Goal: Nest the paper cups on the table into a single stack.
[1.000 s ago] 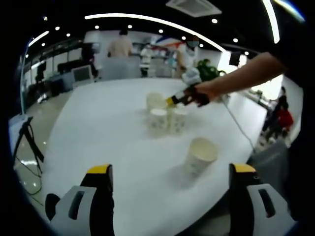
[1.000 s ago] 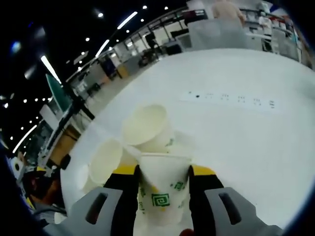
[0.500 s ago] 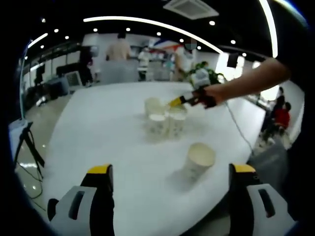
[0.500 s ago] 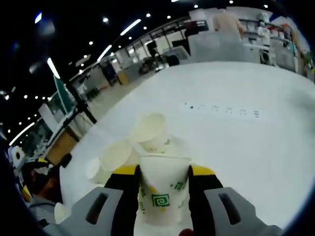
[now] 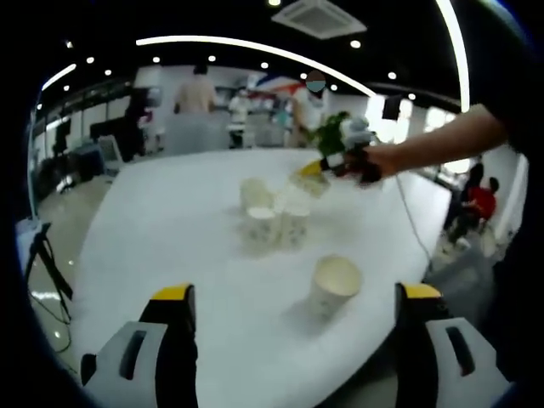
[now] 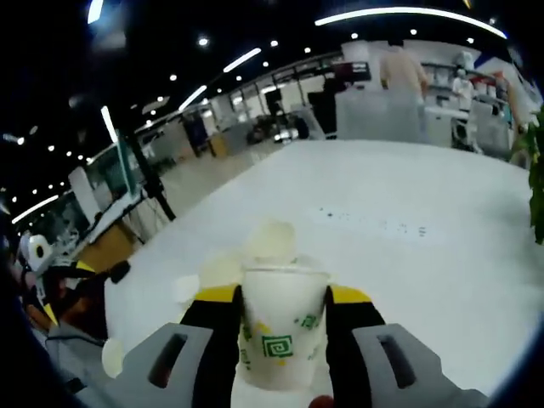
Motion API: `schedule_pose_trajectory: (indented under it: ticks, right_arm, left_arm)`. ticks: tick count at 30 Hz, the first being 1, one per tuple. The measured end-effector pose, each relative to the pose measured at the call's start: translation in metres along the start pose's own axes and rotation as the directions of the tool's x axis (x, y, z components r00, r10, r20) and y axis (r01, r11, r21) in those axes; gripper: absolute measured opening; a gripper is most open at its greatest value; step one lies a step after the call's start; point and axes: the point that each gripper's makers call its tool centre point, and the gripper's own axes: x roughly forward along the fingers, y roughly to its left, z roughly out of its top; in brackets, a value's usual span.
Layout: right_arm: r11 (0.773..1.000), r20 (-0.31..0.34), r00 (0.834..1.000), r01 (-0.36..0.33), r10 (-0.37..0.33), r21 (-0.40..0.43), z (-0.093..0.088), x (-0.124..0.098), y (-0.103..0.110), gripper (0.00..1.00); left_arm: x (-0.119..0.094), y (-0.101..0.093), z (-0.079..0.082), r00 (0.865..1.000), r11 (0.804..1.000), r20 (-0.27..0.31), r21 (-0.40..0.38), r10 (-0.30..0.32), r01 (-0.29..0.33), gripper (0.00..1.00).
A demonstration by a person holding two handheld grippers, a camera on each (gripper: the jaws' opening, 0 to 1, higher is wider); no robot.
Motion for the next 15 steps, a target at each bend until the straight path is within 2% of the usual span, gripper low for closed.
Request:
schedule_pose_trajectory:
  ticks: [8,15]
  right_arm:
    - [1.000,0.067,0.998,-0.015,0.016,-0.014,0.015,-0.027,0.020,0.36]
    - [0.999,0.095,0.995,-0.022,0.025,-0.035,0.019,-0.048,0.035,0.36]
  left_arm:
    - [-0.004,-0.003,-0.003,1.000,1.000,-0.002,0.010,-0.014,0.014,0.97]
    - [-0.003,-0.008,-0.002,1.000,0.999,0.001,0.027,-0.031,0.031,0.97]
